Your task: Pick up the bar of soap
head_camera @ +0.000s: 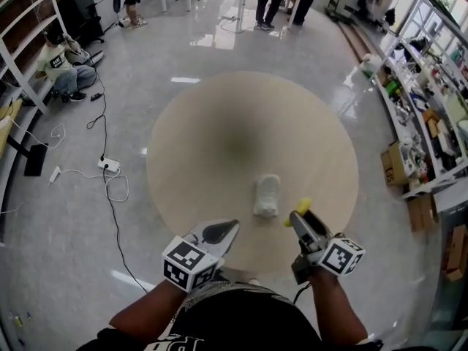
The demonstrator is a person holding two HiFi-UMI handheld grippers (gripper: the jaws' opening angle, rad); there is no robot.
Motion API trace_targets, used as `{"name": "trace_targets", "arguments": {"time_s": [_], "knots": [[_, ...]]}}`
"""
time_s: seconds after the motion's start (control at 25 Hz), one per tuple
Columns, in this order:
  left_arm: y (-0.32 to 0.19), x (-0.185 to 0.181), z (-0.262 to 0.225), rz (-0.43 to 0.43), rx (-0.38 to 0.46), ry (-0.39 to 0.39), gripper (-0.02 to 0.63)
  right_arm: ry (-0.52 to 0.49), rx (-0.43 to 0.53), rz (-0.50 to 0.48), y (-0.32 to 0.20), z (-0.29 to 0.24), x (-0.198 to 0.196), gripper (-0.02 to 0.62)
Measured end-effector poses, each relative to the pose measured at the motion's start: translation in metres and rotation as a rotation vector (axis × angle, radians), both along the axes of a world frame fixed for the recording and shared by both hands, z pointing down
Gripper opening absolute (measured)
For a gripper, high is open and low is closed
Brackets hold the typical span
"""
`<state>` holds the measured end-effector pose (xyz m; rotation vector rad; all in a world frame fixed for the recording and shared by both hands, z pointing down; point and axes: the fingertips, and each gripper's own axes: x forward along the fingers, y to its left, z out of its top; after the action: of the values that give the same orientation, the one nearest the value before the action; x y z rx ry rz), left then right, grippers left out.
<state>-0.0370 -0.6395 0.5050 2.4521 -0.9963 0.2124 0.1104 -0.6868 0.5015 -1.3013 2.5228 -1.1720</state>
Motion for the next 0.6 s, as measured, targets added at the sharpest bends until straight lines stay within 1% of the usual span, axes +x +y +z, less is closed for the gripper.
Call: {"name": "trace_targets", "arguments": {"time_s": [0.12, 0.2, 0.28, 0.36, 0.4, 0.48, 0.6], "knots": [[0.02, 0.016, -0.019, -0.041, 0.038, 0.014, 0.008, -0.087, 0.036, -0.063, 0.031, -0.02, 0.007, 0.264], [0.034, 0.033, -0.023, -0.065, 0.037, 0.023, 0.008, -0.149, 0.038, -0.083, 0.052, -0.029, 0.021, 0.264], [0.05, 0.048, -0.026, -0.092, 0.006, 0.069, 0.008, -0.19, 0.031, -0.107, 0.075, -0.035, 0.034, 0.264], [0.069, 0.061, -0.032, -0.123, -0.029, 0.142, 0.008, -0.207, 0.03, -0.153, 0.097, -0.038, 0.044, 0.264], [0.078, 0.067, -0.034, -0.14, -0.035, 0.165, 0.008, -0.21, 0.033, -0.179, 0.107, -0.038, 0.05, 0.264], [0.097, 0.076, -0.038, -0.172, -0.027, 0.162, 0.008, -0.212, 0.039, -0.222, 0.125, -0.037, 0.06, 0.264], [0.125, 0.079, -0.04, -0.206, -0.004, 0.101, 0.008, -0.225, 0.034, -0.259, 0.143, -0.034, 0.068, 0.265]]}}
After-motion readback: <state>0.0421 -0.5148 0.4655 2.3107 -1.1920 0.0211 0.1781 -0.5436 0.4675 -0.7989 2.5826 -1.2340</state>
